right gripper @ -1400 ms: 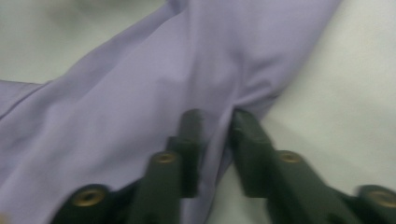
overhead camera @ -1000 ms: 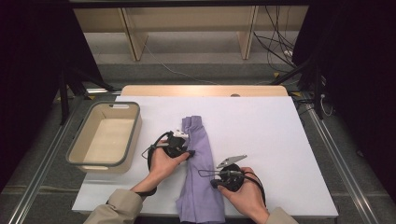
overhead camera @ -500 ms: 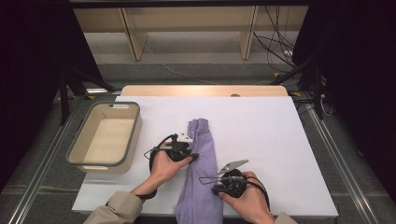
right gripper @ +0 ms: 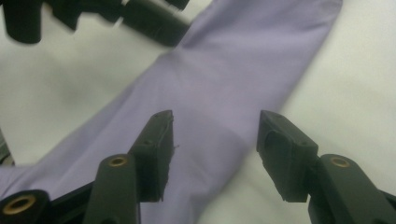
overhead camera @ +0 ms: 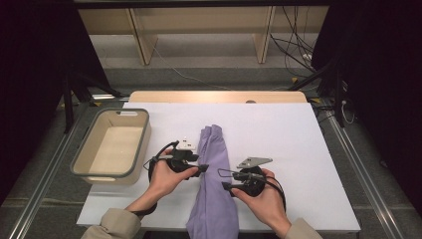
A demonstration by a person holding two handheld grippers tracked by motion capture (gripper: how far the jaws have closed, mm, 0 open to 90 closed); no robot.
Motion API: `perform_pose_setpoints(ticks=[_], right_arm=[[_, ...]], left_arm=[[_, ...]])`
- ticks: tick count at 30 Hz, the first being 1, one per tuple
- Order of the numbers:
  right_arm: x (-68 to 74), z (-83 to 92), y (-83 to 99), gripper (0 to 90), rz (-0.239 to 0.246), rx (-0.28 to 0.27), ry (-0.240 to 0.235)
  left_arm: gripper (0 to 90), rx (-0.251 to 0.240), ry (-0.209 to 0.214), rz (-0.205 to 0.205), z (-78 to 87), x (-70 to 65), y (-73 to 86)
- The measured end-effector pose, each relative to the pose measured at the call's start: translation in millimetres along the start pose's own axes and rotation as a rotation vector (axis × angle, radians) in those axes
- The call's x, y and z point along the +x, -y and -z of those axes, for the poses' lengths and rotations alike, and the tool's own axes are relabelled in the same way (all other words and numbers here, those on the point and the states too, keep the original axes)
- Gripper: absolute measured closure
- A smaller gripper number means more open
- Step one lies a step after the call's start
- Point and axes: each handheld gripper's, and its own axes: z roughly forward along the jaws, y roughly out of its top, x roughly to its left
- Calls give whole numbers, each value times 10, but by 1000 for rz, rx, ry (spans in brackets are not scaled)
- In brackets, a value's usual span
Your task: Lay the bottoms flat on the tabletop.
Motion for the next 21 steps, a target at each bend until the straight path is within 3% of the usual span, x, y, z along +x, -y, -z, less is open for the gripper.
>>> perform_pose_setpoints(ticks=[3, 7, 13, 21], right_arm=[[0, -70, -79, 481, -10, -15, -3], [41, -174, -155, 486, -12, -10, -17], [133, -311, -237, 501, 17, -6, -40], [234, -441, -308, 488, 34, 2, -59]], left_arm=[[330, -4, -4, -3, 58, -11, 67], [336, -19, -16, 13, 135, 14, 158], [344, 6, -41, -13, 180, 4, 289], [352, 2, -50, -22, 186, -18, 309]])
